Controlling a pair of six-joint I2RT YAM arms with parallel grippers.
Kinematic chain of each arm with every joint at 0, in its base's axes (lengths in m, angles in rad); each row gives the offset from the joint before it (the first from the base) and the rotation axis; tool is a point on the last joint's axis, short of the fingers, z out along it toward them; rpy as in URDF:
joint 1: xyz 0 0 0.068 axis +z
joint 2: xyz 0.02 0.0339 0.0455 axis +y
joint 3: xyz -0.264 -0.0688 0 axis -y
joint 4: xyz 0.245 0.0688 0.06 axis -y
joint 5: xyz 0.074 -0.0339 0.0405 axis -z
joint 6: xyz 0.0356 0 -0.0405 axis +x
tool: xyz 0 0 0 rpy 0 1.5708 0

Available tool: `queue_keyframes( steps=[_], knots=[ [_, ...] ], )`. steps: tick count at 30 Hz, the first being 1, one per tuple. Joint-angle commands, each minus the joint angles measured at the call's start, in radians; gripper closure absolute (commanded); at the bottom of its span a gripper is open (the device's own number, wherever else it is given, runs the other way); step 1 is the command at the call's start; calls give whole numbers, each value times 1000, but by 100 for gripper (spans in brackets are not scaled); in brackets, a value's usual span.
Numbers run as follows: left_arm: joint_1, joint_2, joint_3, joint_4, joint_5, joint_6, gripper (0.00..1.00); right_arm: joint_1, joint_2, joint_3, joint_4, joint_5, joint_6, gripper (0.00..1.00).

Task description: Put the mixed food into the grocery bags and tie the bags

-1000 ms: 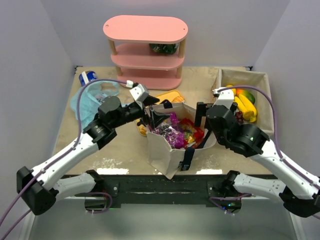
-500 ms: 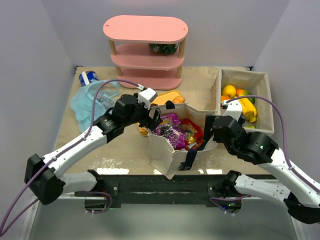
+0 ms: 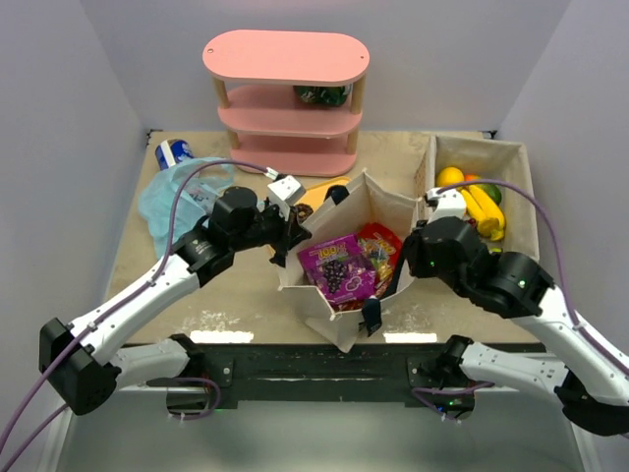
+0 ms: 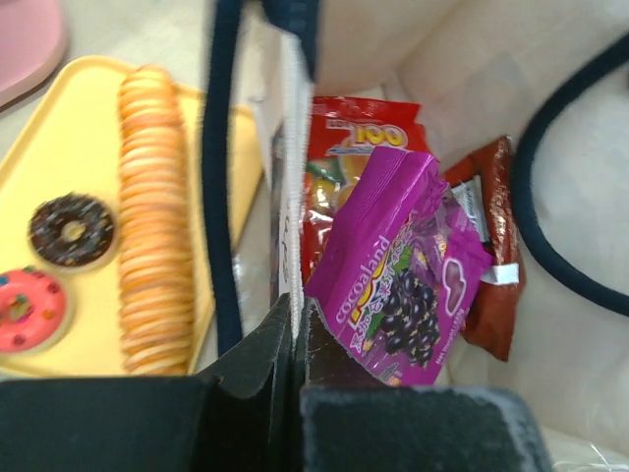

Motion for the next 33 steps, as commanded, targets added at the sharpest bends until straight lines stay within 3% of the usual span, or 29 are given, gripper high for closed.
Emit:
queue_keyframes(
  steps=[1, 4, 7, 8, 15, 24, 27, 33],
  knots=[
    [-3, -66, 132, 243, 178, -105, 100, -2, -45, 197, 144, -37, -82, 100],
    [-3, -66, 152, 186, 141, -86, 100, -2, -8, 249, 179, -57, -124, 100],
    [0, -69, 170, 122, -46, -29, 100, -2, 77, 304, 223, -121, -161, 100],
    [0, -70, 184, 108, -171, -12, 100, -2, 97, 318, 240, -164, -174, 100],
    [58, -171, 210, 86, -521, 57, 100, 23, 283, 433, 481, -368, -207, 100],
    [63, -389, 104, 98, -1038, 240, 100, 233, 726, 691, 717, -426, -320, 100],
    [66, -463, 49, 159, -1224, 365, 100, 282, 893, 783, 827, -503, -349, 100],
    [64, -575, -95, 535, -1427, 792, 100, 373, 1229, 1080, 909, -697, -434, 100]
  ],
)
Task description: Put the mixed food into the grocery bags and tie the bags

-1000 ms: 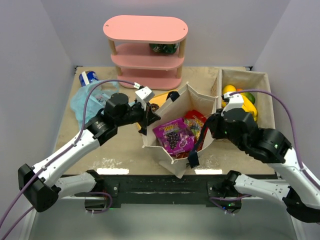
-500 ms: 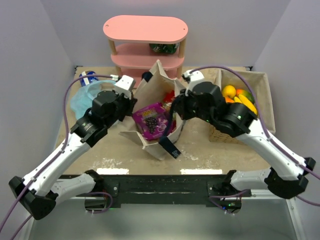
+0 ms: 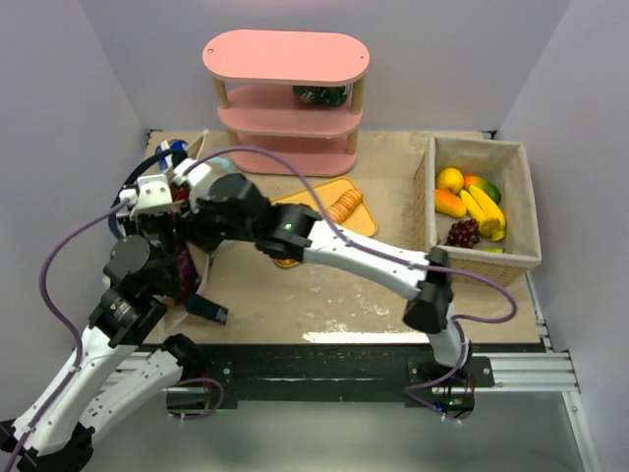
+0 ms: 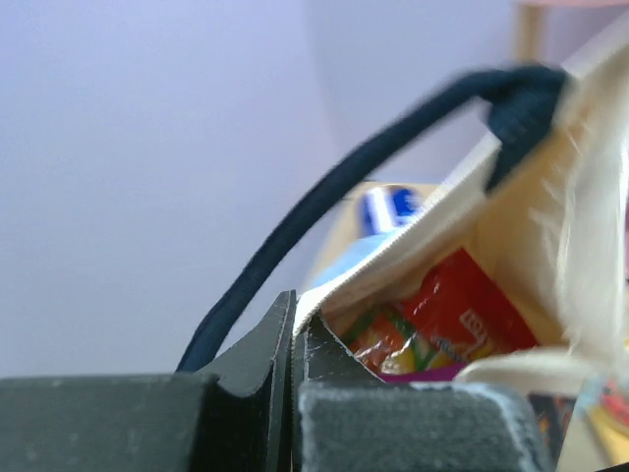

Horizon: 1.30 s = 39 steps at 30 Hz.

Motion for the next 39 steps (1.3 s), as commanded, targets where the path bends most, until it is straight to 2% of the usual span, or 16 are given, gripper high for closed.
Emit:
queue_keyframes(
  steps=[1, 6, 9, 13, 16, 17, 20, 22, 24, 28, 29, 31, 33, 36, 37, 39],
  knots=[
    [-8, -67, -46, 531, -171, 350, 100, 75, 150, 248, 244, -205, -70, 100],
    [-6, -126, -110, 647, -168, 477, 100, 91, 243, 262, 375, -231, -21, 100],
    [-6, -154, -188, 748, -175, 551, 100, 92, 288, 266, 388, -231, -10, 100],
    [-5, -185, -258, 759, -181, 541, 100, 91, 337, 279, 388, -234, 6, 100],
    [-6, -199, -270, 745, -195, 535, 81, 92, 329, 225, 449, -233, 28, 100],
    [-5, -203, -268, 740, -195, 531, 60, 91, 320, 209, 466, -231, 42, 100],
    [-5, -217, -247, 727, -194, 522, 31, 91, 329, 195, 486, -225, 59, 100],
    [-5, -222, -215, 698, -192, 502, 26, 91, 339, 195, 487, -225, 68, 100],
    [-5, -228, -195, 671, -175, 466, 21, 92, 349, 194, 497, -233, 77, 89],
    [-5, -213, -130, 515, -128, 355, 17, 89, 363, 197, 497, -246, 85, 68],
    [-6, -200, -121, 481, -114, 323, 16, 89, 363, 200, 485, -249, 83, 53],
    [-6, -185, -85, 356, -62, 204, 14, 84, 342, 186, 475, -256, 85, 38],
    [-6, -151, -43, 255, -34, 98, 12, 75, 308, 117, 481, -260, 88, 18],
    [-6, -111, 27, 150, 73, -42, 10, 51, 186, -36, 539, -280, 80, 9],
    [-5, -99, 52, 89, 142, -79, 10, 35, 132, -65, 544, -268, 74, 7],
    [-5, -70, 112, 32, 191, -154, 9, 14, 80, -143, 543, -263, 80, 6]
  ],
)
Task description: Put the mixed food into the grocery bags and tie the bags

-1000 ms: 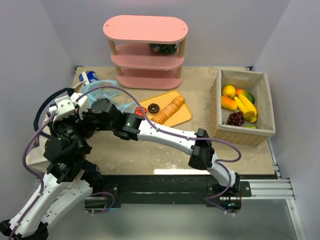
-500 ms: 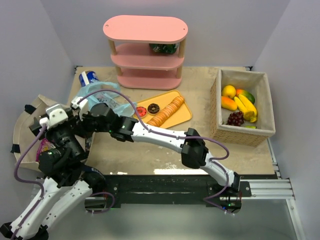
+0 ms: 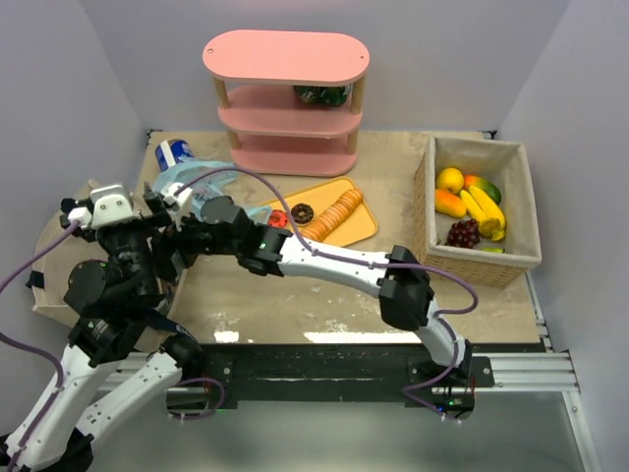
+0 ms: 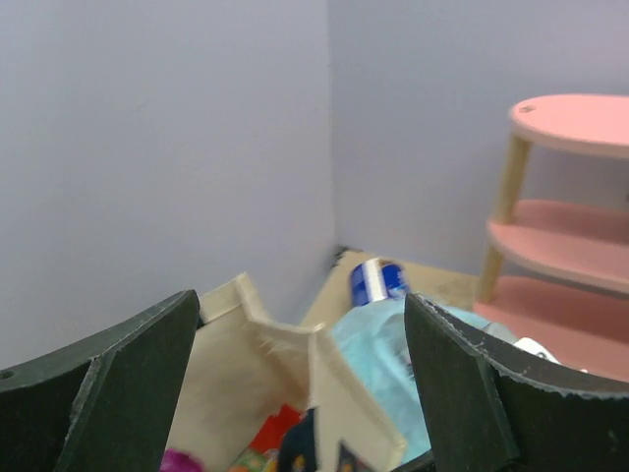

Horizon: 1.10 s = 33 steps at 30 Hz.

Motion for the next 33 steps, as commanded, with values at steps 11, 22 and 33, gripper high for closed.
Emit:
queue_keyframes(
  steps=[11, 22, 33],
  knots=[
    [-3, 306, 172, -228, 522, -344, 8, -242, -575, -628, 108, 173, 143, 2],
    [218, 849, 226, -217, 890, -430, 0, -320, -1189, -1031, -54, 416, 51, 1],
    [321, 1035, 160, -186, 872, -384, 0, -320, -1400, -1057, -158, 505, 28, 1]
  ],
)
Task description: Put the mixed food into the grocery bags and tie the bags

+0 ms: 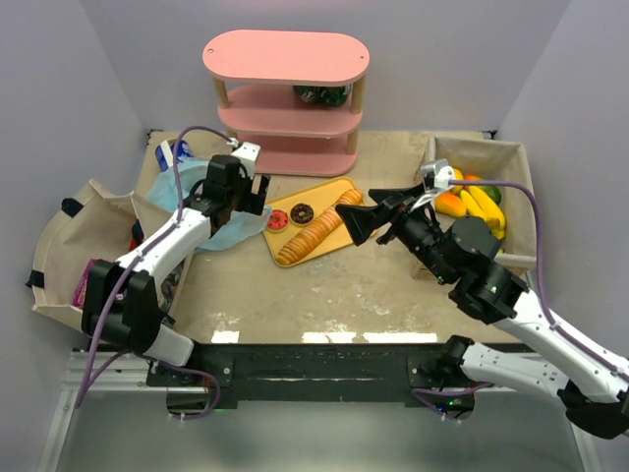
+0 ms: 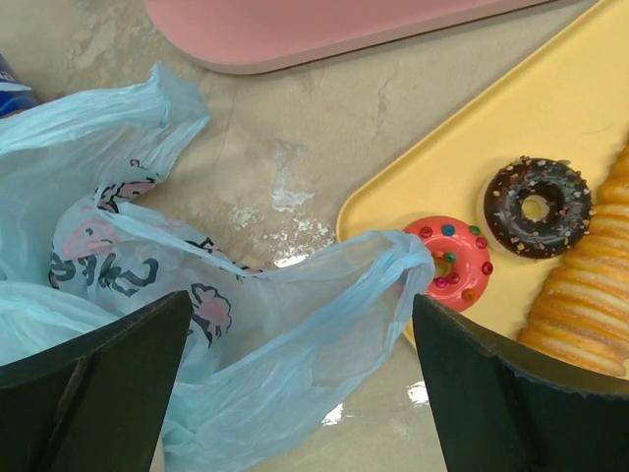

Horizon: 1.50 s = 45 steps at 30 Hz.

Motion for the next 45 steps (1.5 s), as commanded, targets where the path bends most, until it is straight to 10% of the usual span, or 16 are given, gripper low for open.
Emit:
queue_keyframes(
  steps=[1, 13, 17, 19, 26, 34, 45],
  knots=[
    [28, 66, -3, 50, 27, 17, 0, 2, -28, -19, -56, 60, -18, 1],
    [57, 204, 12, 64, 186, 25, 6, 2, -73, -19, -94, 100, -10, 1],
    [68, 224, 56, 9, 208, 39, 81, 4, -65, -19, -93, 103, -2, 1],
    [69, 185, 57, 15, 202, 39, 100, 2, -57, -17, -97, 109, -1, 1],
    [69, -261, -20, 165, 202, 39, 100, 2, -30, 1, -114, 132, -4, 1],
    [69, -426, 72, 131, 206, 96, 100, 4, 15, 18, -117, 125, 2, 1],
    [64, -679, -86, 358, 887, -92, 100, 4, 28, 105, -247, 174, 123, 1]
  ],
)
